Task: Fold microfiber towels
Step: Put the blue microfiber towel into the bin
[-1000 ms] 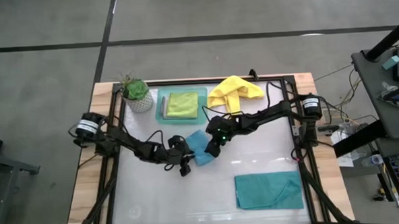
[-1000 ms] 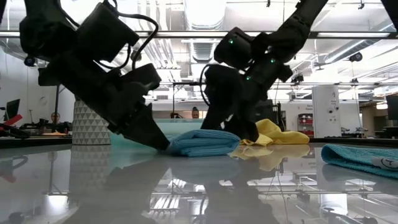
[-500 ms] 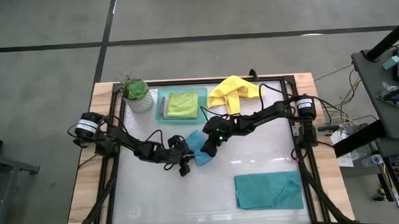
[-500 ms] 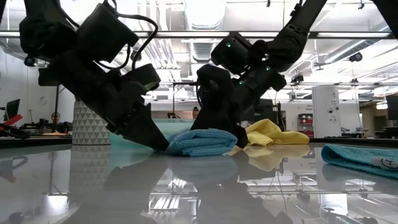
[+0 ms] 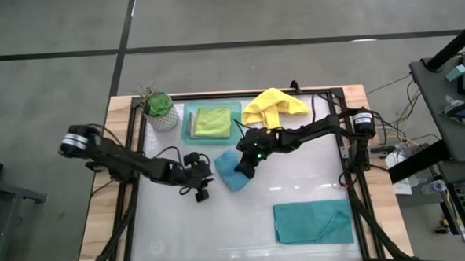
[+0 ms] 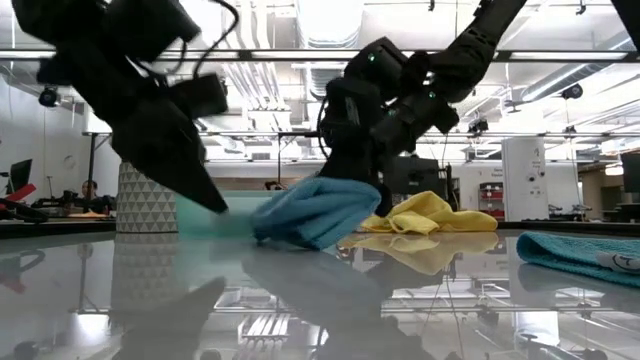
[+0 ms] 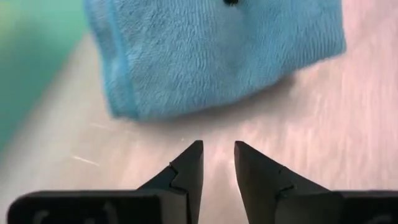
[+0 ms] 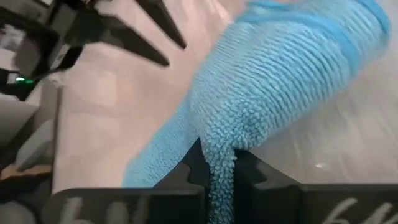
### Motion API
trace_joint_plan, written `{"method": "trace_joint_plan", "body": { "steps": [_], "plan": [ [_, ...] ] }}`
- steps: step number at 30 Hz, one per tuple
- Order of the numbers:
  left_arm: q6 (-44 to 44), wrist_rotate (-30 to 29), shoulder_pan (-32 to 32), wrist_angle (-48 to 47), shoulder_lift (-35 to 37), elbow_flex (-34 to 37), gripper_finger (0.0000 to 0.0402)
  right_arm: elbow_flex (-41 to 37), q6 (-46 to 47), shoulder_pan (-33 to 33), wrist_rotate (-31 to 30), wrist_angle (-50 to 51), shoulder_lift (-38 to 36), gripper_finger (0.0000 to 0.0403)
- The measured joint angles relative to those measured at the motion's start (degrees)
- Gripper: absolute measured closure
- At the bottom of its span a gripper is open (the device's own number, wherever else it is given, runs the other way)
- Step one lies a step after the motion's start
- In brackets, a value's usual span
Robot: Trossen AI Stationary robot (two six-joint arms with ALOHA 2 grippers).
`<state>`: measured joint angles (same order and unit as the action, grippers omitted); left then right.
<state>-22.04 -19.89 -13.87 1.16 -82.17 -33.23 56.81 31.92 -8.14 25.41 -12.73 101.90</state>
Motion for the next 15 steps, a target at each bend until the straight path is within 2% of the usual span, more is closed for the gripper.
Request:
{"method": "trace_joint_plan", "body": {
  "steps": [6, 15],
  "plan": [
    [9.19, -3.43, 0.12, -5.51, 14.07, 0.39, 0.0325, 6.97, -6.94, -2.98, 3.69, 12.41, -3.23, 0.0389],
    [22.55, -7.97, 0.94, -5.28, 33.04, 1.13, 0.0325, 29.75, -29.38, -9.49, 8.70, 38.24, -0.90, 0.0390]
  ]
}}
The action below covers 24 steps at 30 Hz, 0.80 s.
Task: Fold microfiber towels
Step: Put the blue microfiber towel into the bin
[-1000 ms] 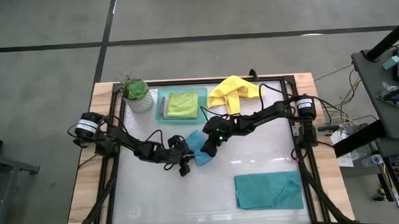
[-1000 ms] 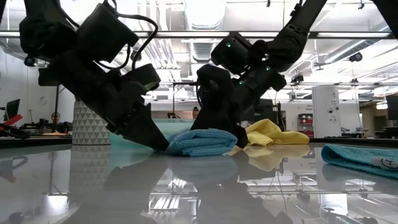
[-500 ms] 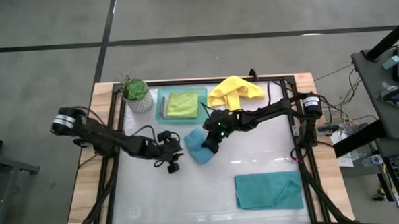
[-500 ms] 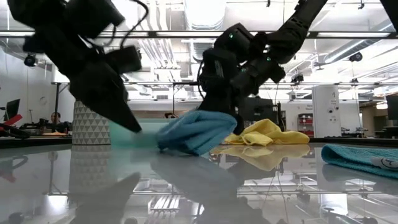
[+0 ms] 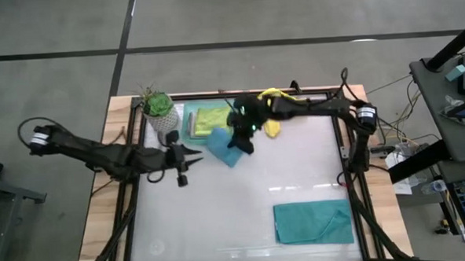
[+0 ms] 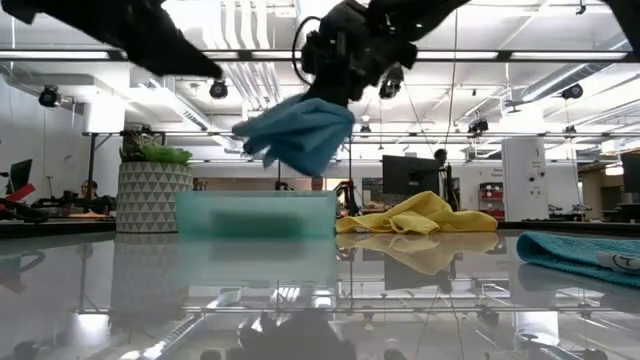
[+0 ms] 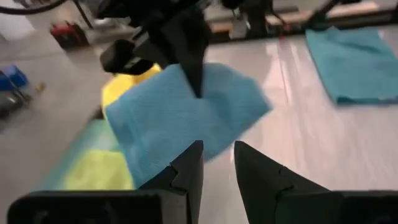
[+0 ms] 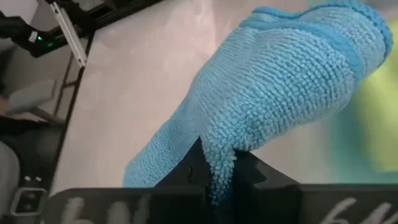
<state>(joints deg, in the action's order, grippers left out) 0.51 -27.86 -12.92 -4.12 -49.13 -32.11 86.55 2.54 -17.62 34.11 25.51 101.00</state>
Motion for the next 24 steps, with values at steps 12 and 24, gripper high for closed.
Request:
{"method": "trace_joint_plan", "body": {
  "steps": [12, 24],
  "plan": [
    [8.92, -9.57, 0.21, 0.02, 13.18, 0.16, 0.0325, 28.20, -25.36, -10.07, 9.02, 15.68, 16.22, 0.0390],
    [12.35, -14.43, 0.21, 0.48, 14.67, 0.18, 0.0325, 43.89, -47.44, -14.99, 12.35, 28.10, 32.50, 0.0390]
  ]
}}
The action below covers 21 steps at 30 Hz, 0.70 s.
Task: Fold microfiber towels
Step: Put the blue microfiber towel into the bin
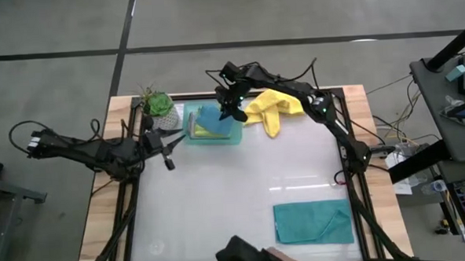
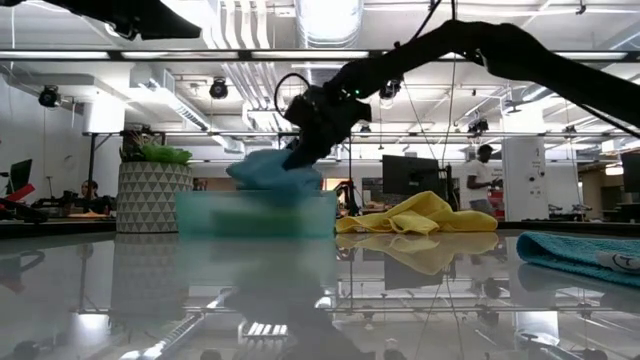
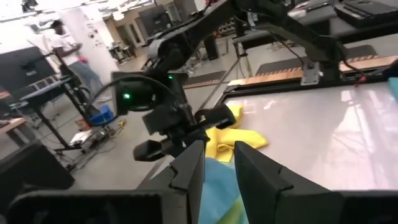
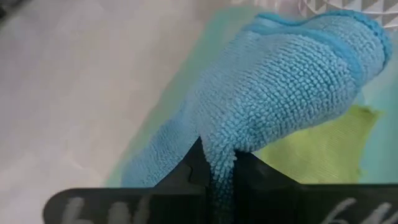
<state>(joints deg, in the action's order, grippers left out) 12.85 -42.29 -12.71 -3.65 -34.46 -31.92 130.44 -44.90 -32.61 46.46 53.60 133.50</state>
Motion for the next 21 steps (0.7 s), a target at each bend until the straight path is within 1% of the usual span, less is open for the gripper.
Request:
{"method": "trace_joint_plan", "body": {
  "steps": [5, 8, 10, 12, 13, 16, 18, 21],
  "plan": [
    [0.12, -0.71, 0.17, 0.23, -0.77, 0.02, 0.0325, -1.14, -3.06, -0.16, -1.42, -1.72, -0.01, 0.0390],
    [0.07, -0.71, 0.52, 0.26, -1.45, 0.02, 0.0325, -1.34, -6.46, 0.25, -2.24, -3.16, -0.01, 0.0390],
    [0.09, -0.71, 0.78, 0.22, -1.96, 0.02, 0.0325, -1.67, -8.15, 0.92, -5.36, -4.86, -0.09, 0.0390],
    [0.00, -0.71, 1.00, 0.30, -2.52, 0.02, 0.0325, -2.09, -7.26, 1.55, -9.69, -7.30, -0.09, 0.0390],
    [-0.01, -0.71, 1.16, 0.62, -2.86, 0.02, 0.0325, -2.29, -6.91, 1.78, -10.89, -7.96, -0.09, 0.0390],
    [0.04, -0.71, 1.51, 1.19, -3.82, 0.02, 0.0325, -3.02, -8.74, 2.27, -11.50, -9.44, -0.09, 0.0389],
    [0.29, -0.71, 1.79, 1.81, -4.36, 0.02, 0.0325, -3.11, -9.26, 2.50, -11.94, -9.53, -0.09, 0.0380],
    [1.04, -0.71, 1.88, 2.07, -5.06, 0.02, 0.0325, -3.18, -6.91, 2.61, -12.06, -10.38, -0.09, 0.0352]
  ]
}}
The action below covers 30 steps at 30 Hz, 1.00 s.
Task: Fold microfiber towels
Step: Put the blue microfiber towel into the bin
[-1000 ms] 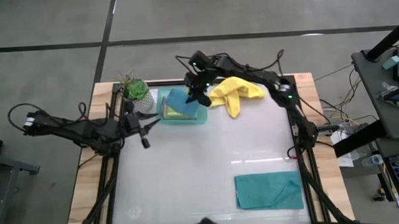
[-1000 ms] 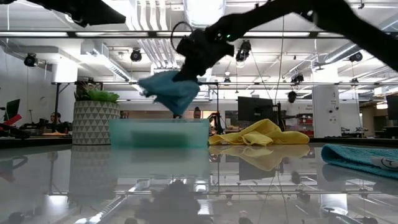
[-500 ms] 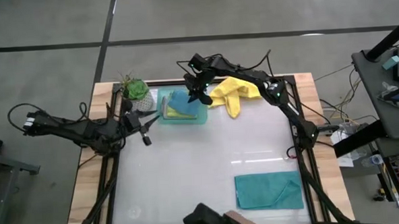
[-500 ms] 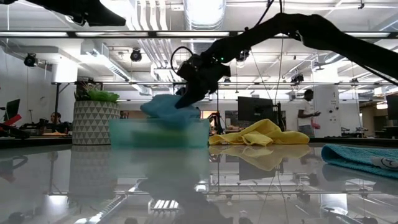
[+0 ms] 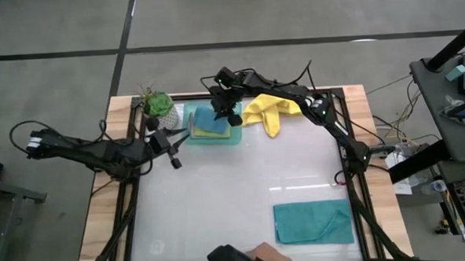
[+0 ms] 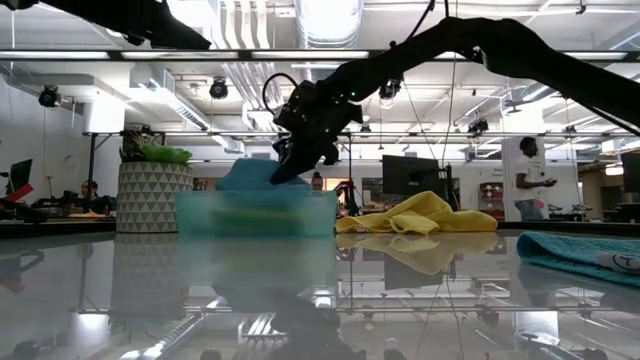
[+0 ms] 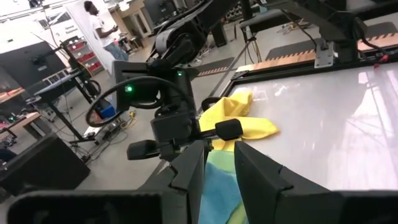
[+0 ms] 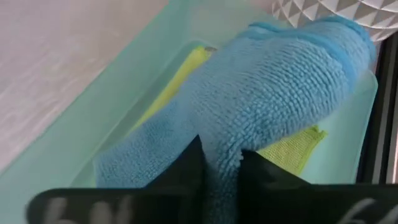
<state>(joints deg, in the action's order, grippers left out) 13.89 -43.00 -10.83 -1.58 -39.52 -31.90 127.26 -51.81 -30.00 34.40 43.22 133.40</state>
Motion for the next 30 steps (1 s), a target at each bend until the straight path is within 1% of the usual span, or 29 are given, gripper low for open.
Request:
{"method": "trace_joint_plan", "body": {
  "steps": [3, 8, 11, 14, 19, 24, 26, 28, 30],
  "plan": [
    [0.04, 0.00, 0.00, 0.75, -0.57, 0.00, 0.0325, 0.00, 1.68, 0.00, 0.03, -0.72, 0.00, 0.0313],
    [0.16, 0.01, 0.37, 1.13, -0.72, 0.00, 0.0325, 0.13, 1.69, -0.02, -0.23, -0.78, 0.00, 0.0252],
    [0.15, 0.02, 1.24, 1.10, -0.64, 0.00, 0.0325, 1.40, 2.83, -0.12, -3.58, -0.72, 0.00, 0.0228],
    [0.15, 0.02, 2.76, 1.17, -0.79, 0.00, 0.0325, 2.84, 3.82, -0.56, -6.61, -0.74, 0.00, 0.0214],
    [0.06, 0.04, 5.43, 1.21, -2.01, -0.04, 0.0325, 5.49, 5.57, -1.25, -7.44, -0.17, 0.00, 0.0207],
    [-0.03, 0.83, 8.38, 1.15, -4.65, -0.04, 0.0325, 7.65, 7.42, -1.40, -7.41, 1.78, -0.44, 0.0212],
    [-0.07, 3.76, 9.93, 1.13, -6.01, -0.18, 0.0325, 7.67, 7.37, -1.38, -7.16, 4.46, -1.59, 0.0220],
    [-0.26, 8.75, 11.92, 1.05, -7.27, -0.53, 0.0325, 7.63, 7.37, -1.23, -5.69, 8.16, -3.36, 0.0232],
    [-0.45, 14.35, 14.31, 1.14, -8.65, -1.29, 0.0325, 7.63, 8.14, -0.98, -2.77, 12.34, -5.28, 0.0248]
  ]
}}
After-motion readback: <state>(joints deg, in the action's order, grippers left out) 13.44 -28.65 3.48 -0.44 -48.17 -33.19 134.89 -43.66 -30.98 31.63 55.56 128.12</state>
